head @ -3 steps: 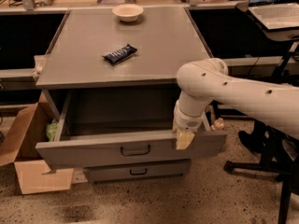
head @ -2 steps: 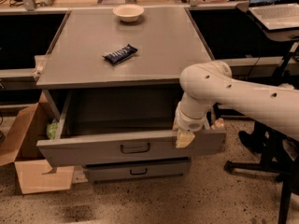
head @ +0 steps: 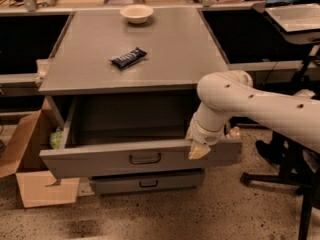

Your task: Open top drawer

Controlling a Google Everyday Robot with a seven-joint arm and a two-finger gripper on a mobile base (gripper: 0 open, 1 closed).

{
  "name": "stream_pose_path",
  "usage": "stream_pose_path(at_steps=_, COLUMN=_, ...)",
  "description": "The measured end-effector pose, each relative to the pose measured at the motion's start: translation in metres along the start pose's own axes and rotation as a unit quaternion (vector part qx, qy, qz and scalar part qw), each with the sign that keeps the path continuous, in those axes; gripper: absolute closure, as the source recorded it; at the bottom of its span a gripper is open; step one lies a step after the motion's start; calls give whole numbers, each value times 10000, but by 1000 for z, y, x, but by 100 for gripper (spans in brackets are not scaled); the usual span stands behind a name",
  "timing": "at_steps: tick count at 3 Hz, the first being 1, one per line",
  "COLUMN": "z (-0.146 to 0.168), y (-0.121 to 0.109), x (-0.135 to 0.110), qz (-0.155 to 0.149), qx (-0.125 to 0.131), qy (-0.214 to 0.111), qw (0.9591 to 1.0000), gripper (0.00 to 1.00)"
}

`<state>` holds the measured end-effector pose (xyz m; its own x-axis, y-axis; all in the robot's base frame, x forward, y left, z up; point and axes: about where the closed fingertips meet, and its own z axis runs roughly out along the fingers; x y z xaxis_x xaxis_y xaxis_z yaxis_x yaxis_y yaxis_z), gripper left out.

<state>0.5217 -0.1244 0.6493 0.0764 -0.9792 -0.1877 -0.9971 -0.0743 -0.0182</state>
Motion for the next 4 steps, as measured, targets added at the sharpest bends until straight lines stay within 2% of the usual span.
stream_pose_path(at_steps=1, z=-1, y=1, x=0, qz=2, qx=-4, qy=-20, qw=10000, gripper=100)
stream_pose_path(at_steps=2, z=4, y=16, x=2, qz=46, qx=-52, qy=-206, qw=9998, gripper=97)
stream_pose_path(at_steps=4, z=4, y=16, x=2, qz=46, qx=-52, qy=-206, qw=9998, gripper=50)
